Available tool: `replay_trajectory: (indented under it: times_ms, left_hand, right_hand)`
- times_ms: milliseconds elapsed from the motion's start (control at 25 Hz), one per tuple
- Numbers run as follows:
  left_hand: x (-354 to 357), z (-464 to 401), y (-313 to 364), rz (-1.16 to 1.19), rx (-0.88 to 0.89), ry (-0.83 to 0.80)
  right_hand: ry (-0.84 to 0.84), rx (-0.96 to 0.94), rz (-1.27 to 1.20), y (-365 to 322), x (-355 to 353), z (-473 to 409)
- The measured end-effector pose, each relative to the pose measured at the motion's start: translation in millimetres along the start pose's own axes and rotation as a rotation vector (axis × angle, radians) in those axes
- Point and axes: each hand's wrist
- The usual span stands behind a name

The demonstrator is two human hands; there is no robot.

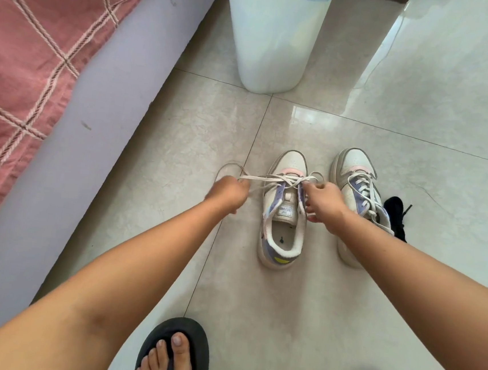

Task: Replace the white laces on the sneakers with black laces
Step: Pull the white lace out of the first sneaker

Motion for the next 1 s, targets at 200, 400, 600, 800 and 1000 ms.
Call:
replay_trajectory:
  times_ms: [200, 400, 600, 800, 1000]
  left_hand:
    - [29, -4, 29, 0.527, -0.047, -0.14]
    - [42, -7, 31, 0.536, 0.054, 0.065]
    - [35, -6, 16, 0.305, 0.028, 0.227]
    - [-14, -19, -33, -0.17, -0.008, 0.418]
    - [-4, -18, -13, 0.404, -0.12, 0.112]
  right_hand:
    - [0.024, -0.049, -0.178, 2, 12, -11]
    - [0.028, -0.228, 0.163, 4, 12, -7]
    - [0.139, -0.238, 0.334, 6, -7, -15]
    - [0.273, -0.199, 0.46, 8, -35, -22]
    - [-0.002, 0.078, -0.232, -5, -1, -2]
Point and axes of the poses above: each hand's wrist, its own z-axis away from the middle knuckle, its own x-axis out of the palm, y = z × x
